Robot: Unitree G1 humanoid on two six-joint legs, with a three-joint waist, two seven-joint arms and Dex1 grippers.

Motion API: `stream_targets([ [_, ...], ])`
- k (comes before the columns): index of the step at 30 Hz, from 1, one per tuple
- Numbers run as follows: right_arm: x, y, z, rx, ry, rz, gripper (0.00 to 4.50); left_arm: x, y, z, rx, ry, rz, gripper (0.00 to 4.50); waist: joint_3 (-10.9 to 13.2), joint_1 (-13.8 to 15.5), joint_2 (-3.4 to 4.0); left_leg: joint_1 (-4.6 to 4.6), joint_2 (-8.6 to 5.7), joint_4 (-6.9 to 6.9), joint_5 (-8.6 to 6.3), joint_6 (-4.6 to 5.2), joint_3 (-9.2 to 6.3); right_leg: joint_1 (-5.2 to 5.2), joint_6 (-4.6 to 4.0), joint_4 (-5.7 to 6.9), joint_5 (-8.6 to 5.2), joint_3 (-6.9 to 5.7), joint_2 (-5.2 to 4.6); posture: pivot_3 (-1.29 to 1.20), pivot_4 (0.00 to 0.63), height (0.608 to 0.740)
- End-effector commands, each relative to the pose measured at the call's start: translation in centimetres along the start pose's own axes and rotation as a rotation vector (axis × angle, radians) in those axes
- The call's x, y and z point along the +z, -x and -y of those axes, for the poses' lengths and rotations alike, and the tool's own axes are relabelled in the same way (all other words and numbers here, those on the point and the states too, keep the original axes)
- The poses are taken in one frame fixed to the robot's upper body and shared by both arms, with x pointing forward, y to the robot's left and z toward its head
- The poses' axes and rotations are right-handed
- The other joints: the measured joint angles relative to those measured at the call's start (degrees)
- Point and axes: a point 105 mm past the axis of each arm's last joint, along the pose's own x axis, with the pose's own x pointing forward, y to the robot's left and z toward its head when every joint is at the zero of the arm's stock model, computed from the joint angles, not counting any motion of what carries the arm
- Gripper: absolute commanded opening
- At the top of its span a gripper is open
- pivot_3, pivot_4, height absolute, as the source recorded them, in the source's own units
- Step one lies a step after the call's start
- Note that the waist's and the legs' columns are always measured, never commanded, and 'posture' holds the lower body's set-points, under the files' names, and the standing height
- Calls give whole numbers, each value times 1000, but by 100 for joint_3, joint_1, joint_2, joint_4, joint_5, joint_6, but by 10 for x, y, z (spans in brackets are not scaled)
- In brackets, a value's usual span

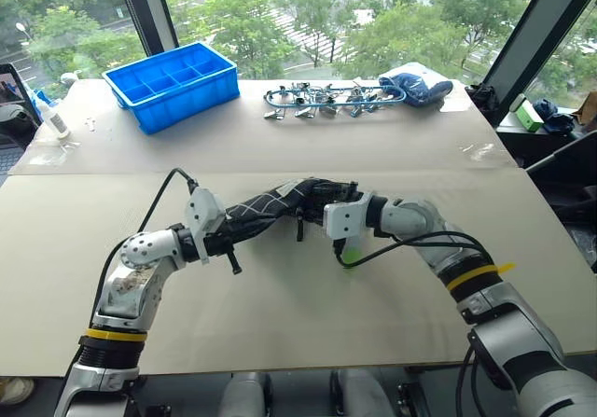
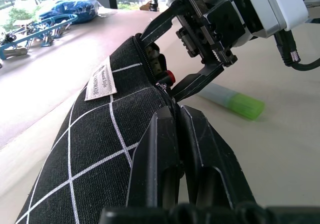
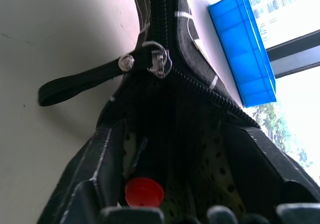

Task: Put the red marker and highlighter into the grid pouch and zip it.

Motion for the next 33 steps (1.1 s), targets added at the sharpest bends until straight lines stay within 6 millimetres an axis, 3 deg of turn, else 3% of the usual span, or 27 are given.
stream_targets([
  [1, 0, 20, 30, -84, 1, -7, 3438, 14, -2, 3, -12, -36, 50, 0, 0, 0, 0, 0, 0, 0, 0, 1, 0, 0, 0, 0, 0, 0, 0, 0, 150, 740],
  [9, -3, 69, 52, -42, -293, -31, 3438, 13, -4, 3, -16, -33, 53, 0, 0, 9, 0, -1, 1, 0, -3, 5, -7, 1, 0, -1, 0, 0, -2, 0, 150, 740],
  [13, -4, 95, 33, 100, -535, -87, 3438, 13, -5, 3, -15, -33, 55, 0, 0, 28, 0, 1, 4, 0, -6, 10, -37, 5, 0, -1, 0, -2, -2, 0, 150, 740],
  [16, 6, 106, 11, 208, -682, -109, 3438, 13, -5, 3, -14, -34, 56, 0, 0, 47, 0, 1, 2, 1, -7, 12, -40, 4, 0, -1, 1, -1, -6, 0, 150, 740],
  [20, 14, 86, -5, 101, -1115, -182, 3438, 12, -2, 3, -4, -33, 54, 0, -1, 16, -2, 1, 5, 0, -9, 15, -44, 3, -2, -1, 1, 1, 0, 0, 150, 740],
  [23, 16, 70, -21, 35, -1328, -317, 3438, 9, 0, 3, 1, -29, 50, 0, -1, -5, -1, 4, 10, -3, -8, 13, -46, 0, -10, 11, 5, 6, 3, 0, 150, 740],
  [28, 17, 67, -38, -55, -1408, -508, 3438, 9, 0, 4, 3, -27, 50, 0, -1, 83, 0, -15, 4, 0, -6, 10, -57, -6, -9, 6, 5, -11, -6, 0, 150, 740],
  [33, 8, 73, -26, -171, -1385, -577, 3438, 9, -1, 6, 4, -25, 51, 0, -1, 125, 0, -16, -17, 4, -8, 14, -53, -1, 4, -4, 11, -6, -15, 0, 150, 740],
])
